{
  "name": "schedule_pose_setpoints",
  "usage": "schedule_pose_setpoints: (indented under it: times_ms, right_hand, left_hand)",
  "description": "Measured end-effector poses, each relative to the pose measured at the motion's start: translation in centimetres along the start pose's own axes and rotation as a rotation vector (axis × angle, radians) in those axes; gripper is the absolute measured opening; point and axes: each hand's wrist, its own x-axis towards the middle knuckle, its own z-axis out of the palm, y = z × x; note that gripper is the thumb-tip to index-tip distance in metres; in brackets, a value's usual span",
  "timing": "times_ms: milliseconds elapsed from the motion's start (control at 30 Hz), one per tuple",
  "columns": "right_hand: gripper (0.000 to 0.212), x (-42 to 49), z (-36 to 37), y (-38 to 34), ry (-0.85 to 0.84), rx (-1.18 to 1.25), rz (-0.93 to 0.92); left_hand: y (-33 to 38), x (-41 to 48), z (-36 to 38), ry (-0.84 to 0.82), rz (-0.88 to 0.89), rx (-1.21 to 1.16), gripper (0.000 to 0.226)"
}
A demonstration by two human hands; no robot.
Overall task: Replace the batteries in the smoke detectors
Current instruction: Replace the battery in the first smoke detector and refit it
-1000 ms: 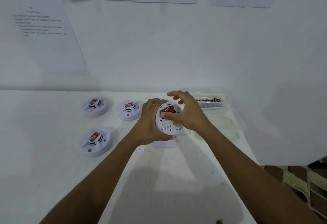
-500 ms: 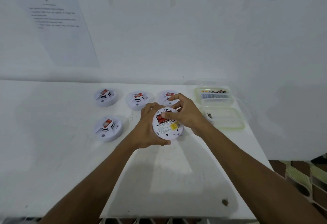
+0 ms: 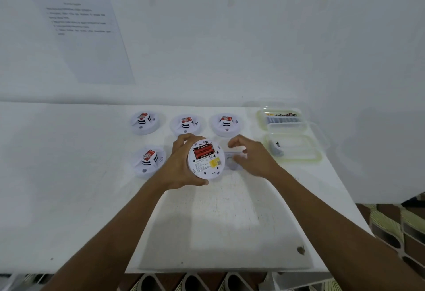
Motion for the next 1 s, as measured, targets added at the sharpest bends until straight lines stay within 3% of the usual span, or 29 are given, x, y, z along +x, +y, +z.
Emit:
schedule_pose_setpoints:
  times_ms: [133,300,533,767,867,1000]
  right_hand:
    - [0.057,-1.1,1.4,1.1,-0.121,-0.243,-0.075]
    - [0.048,-1.8,1.8,1.3,0.038,-0.481,-0.220]
    - [0.060,-3.0,1.7,2.1,-0.033,-0.341,-0.207]
    - [0.065,-3.2,1.2,1.2,-0.101,-0.447,-0.223]
    - [0.059,-3.3,0.9,0.7,-0.035,-0.497,-0.273]
    - [0.034,-3.3,-0.1,0.5,0.184,-0.186,-0.134]
  left_hand:
    - [-0.6,-0.4,-0.6,0.008,-0.012,0.009,0.103]
    - [-0.2,-0.6,-0.8,0.026,-0.013,-0.006,0.099]
    - [-0.1,-0.7,-0.9,0.025,-0.012,0.000,0.099]
    - [-0.4,-0.6,-0.5,0.032,-0.025,0.028,0.099]
    - [-0.8,-0.6,-0.3,0.039,-0.040,0.056,0.096]
    - [-0.6,-0.6,-0.1,0.055,-0.047,0.055,0.097]
